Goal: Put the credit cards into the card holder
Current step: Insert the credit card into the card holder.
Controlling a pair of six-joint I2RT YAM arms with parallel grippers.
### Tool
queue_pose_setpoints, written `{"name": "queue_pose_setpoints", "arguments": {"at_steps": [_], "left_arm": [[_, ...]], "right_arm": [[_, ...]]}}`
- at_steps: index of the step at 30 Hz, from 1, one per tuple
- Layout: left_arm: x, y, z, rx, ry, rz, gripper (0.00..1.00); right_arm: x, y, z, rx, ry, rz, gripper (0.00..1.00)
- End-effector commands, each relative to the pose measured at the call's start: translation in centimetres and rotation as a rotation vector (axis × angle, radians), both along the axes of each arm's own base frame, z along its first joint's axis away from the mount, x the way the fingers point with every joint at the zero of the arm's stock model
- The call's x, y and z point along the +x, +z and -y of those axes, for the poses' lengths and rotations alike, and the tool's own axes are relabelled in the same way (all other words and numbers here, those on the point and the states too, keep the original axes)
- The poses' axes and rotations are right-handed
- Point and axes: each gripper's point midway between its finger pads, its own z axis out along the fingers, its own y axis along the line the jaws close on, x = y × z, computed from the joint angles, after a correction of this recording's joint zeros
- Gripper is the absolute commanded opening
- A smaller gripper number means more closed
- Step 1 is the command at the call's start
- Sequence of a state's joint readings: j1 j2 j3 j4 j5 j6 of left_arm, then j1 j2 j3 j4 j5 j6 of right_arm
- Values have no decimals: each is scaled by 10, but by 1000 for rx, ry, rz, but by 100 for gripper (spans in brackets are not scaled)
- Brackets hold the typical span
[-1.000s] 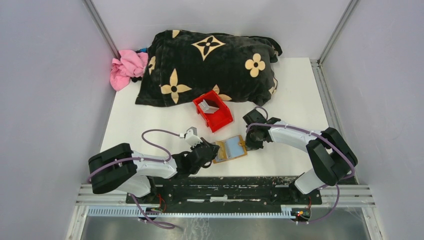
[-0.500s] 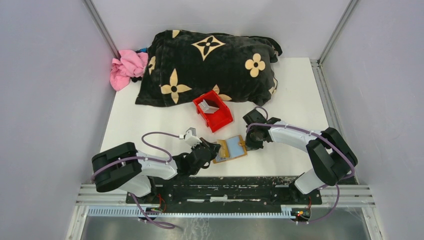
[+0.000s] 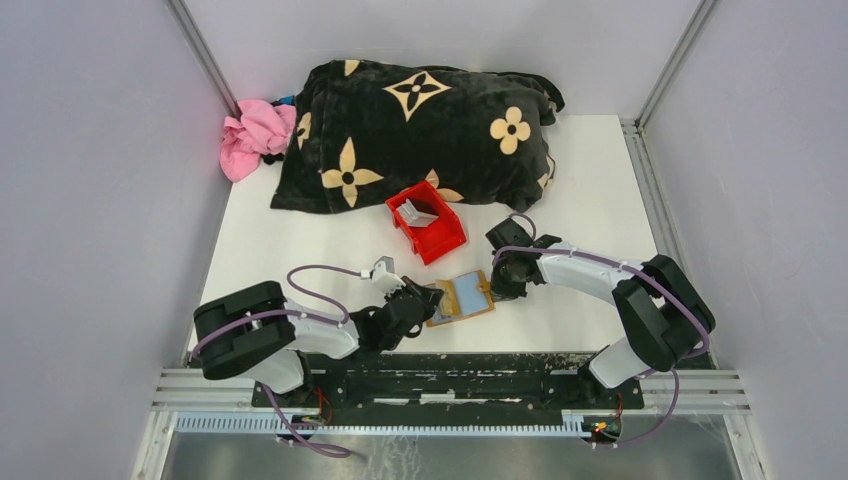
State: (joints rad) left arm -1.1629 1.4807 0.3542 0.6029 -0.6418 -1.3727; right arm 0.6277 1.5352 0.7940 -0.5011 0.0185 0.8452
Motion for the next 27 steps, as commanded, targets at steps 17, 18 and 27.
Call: {"name": "queue_pose_setpoints", "arguments": {"at_steps": [17,18,27], "left_arm": [[5,2,11,-55,13,11,3],[6,1,11,-56,15,11,3],[8,-1,15,-62,23,8,3]], "right_arm": [[-24,-24,23,-97,-10,-85,2],[-24,-24,23,-97,-8,-85,2],[-27,-25,24,-104,-1,-92,1]]}}
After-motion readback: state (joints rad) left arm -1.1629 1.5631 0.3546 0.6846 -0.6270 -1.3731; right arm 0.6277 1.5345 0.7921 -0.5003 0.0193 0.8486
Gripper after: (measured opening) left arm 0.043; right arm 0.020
